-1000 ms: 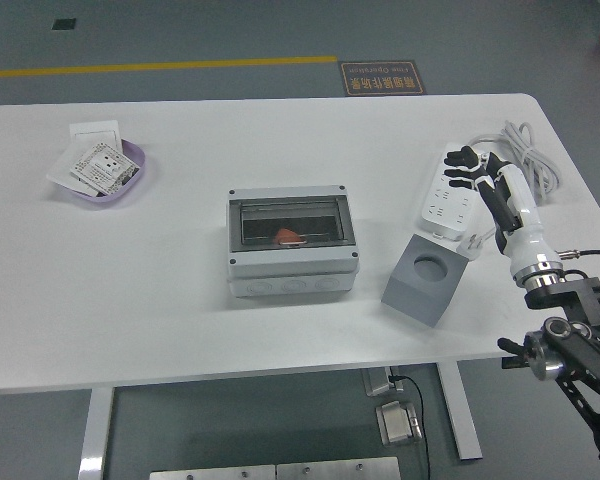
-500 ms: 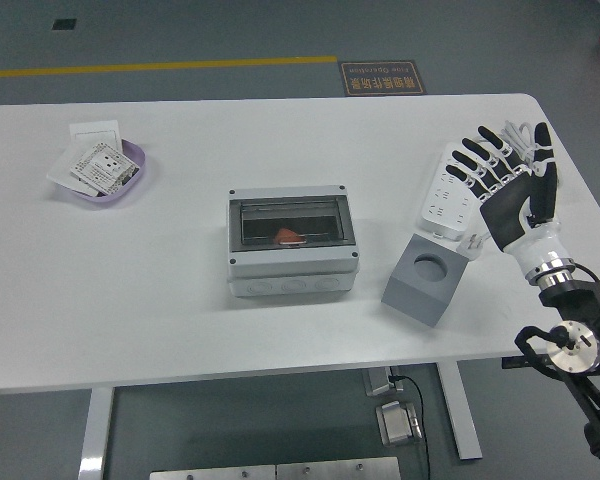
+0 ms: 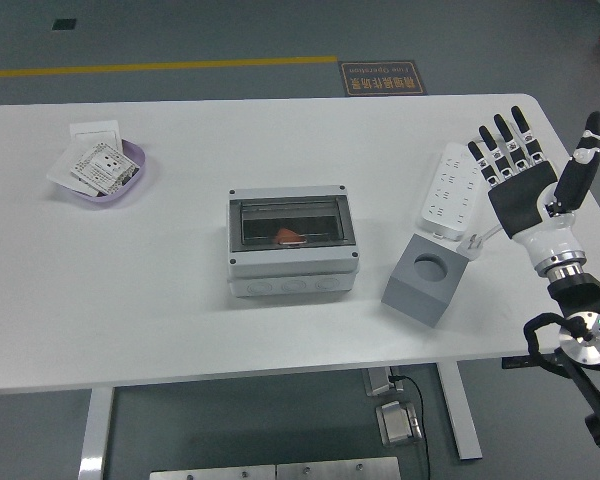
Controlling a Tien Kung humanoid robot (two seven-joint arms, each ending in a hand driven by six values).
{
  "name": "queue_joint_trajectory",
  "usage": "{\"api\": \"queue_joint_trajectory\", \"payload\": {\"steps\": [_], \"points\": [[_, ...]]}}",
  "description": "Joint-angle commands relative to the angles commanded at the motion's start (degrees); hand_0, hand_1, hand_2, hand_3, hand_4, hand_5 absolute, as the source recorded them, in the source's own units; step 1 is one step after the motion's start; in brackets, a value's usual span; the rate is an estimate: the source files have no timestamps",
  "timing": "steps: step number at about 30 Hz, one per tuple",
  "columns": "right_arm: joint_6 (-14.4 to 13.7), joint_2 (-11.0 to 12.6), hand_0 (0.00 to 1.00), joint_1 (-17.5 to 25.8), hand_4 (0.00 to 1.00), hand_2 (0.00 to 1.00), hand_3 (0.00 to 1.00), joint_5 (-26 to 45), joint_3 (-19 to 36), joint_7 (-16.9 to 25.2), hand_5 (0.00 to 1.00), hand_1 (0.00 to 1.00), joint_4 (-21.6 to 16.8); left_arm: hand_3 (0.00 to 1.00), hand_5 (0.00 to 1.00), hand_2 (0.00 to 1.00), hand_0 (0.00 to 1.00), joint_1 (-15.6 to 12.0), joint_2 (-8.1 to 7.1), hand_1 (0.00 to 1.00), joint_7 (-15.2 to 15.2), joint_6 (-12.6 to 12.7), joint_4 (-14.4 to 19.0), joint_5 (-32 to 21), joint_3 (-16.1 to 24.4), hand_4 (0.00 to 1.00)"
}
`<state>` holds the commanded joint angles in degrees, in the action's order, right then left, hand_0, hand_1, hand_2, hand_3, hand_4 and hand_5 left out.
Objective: Pick up the cylinder from the cube,place it in the box,flap close box
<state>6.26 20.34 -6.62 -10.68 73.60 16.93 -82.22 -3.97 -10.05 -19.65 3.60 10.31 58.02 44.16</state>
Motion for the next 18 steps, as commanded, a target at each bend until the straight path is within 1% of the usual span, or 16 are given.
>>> {"api": "queue_joint_trajectory", "payload": {"steps": [8,18], "points": [[-0.21,-0.17,0.998,-0.69,0.998,0.964,0.991,0.40,0.60,0.44,0.998,0.962,0.15,0.571,0.262,0.553,0.593,-0.05,-0.13,0.611,-0.02,-0.06,0.00,-0.69,-0.59,0.472],[-0.77,0.26,0.998,-0.74,0.998,0.958,0.978,-0.38,0.99,0.20,0.998,0.953,0.01,0.571,0.263,0.553,0.593,0.02,-0.81,0.610,0.00,-0.07,0.00,-0.57,-0.40,0.474]]}}
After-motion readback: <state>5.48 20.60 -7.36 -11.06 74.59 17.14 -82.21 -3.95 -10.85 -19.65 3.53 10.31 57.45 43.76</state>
